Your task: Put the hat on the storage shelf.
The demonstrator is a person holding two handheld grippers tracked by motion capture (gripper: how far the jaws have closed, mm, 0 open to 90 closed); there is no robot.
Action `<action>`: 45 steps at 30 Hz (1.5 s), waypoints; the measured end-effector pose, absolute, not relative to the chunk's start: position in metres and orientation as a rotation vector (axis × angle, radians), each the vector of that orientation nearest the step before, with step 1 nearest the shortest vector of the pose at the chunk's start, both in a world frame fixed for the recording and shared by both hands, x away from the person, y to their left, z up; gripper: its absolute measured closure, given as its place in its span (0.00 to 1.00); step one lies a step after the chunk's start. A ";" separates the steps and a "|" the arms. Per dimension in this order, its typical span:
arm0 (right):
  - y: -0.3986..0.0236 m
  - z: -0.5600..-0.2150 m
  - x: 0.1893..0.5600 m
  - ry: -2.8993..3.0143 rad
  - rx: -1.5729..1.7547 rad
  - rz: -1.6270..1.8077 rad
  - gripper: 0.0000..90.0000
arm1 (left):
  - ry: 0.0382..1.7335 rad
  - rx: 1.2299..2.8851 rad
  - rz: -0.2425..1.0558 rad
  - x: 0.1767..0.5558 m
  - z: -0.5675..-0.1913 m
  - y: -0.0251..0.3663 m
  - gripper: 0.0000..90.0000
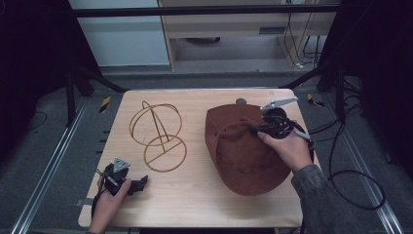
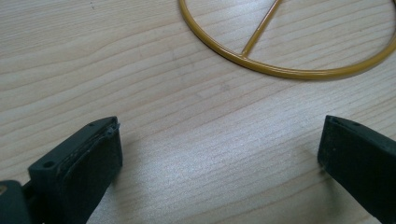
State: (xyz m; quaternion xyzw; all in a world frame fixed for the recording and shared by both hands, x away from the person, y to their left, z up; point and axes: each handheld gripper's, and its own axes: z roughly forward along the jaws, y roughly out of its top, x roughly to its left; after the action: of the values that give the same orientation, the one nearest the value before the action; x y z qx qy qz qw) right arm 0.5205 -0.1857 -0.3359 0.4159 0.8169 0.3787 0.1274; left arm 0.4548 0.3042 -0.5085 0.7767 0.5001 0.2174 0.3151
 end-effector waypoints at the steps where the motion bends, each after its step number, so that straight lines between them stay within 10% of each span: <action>1: -0.185 -0.335 0.520 2.374 1.204 1.108 0.99 | 1.317 2.046 0.573 0.455 -0.508 0.304 0.00; 45: -0.158 -0.255 0.503 2.284 1.042 1.334 0.99 | 1.319 2.043 0.573 0.455 -0.509 0.304 0.00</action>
State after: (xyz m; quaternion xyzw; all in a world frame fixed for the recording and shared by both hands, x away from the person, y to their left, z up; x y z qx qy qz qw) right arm 0.5030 -0.1576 -0.2553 0.3624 0.7945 0.4641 0.1488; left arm 0.4546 0.3041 -0.5086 0.7759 0.5008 0.2176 0.3160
